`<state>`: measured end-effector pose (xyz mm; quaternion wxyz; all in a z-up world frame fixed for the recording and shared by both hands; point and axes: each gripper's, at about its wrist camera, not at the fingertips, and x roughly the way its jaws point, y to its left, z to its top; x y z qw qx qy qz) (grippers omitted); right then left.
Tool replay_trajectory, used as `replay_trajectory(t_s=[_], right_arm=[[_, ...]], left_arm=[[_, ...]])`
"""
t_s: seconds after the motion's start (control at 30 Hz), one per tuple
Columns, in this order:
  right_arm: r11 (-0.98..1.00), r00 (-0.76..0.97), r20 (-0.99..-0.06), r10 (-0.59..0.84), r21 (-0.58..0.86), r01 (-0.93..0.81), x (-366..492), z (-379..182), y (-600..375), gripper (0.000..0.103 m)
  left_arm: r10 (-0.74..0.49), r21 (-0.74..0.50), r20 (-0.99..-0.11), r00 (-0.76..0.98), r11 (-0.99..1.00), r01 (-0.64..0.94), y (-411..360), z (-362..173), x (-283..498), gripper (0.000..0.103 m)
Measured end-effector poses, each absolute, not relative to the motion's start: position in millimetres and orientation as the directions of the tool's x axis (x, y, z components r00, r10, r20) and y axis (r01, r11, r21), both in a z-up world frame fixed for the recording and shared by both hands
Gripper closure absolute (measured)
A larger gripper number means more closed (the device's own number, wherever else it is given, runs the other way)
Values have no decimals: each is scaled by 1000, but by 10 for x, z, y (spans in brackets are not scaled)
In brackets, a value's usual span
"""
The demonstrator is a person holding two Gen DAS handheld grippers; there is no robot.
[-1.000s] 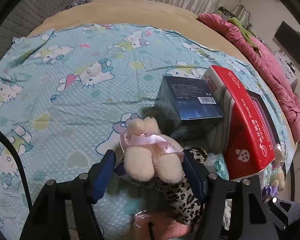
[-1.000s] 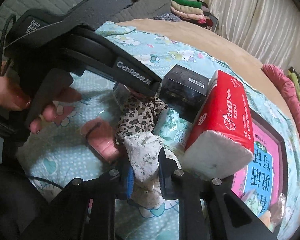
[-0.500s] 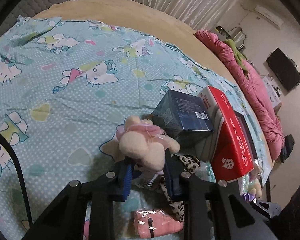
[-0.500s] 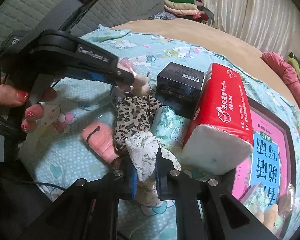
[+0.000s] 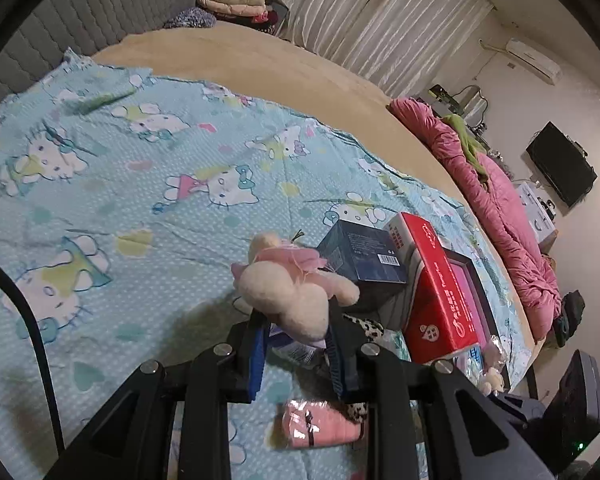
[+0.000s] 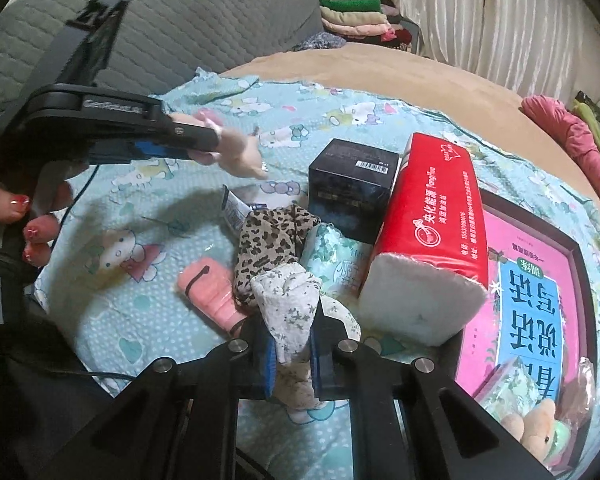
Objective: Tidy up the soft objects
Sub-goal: 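Carry the bunny plush and floral cloth with both tools over the tray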
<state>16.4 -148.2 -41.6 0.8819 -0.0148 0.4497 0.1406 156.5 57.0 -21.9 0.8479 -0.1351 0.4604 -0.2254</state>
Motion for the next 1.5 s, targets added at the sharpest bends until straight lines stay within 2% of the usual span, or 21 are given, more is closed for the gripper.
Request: replay_trajectory(t_s=[0.73,1.17,1.5], right_arm=[[974,658,-720,220,129,-184,-132,178,-1835,91],[986,716,-680,157,149,-74,-327,479,-2268,91],[985,759,-649,54,158,65,-549,686,-2885,91]], left_arm=[[-531,-372,-689,494,843,388,221,373,861,76],[-551,-323,-688,472,815,481,-307,669,565,76],[-567,-284,-691,449,783,553,-776,836,383,76]])
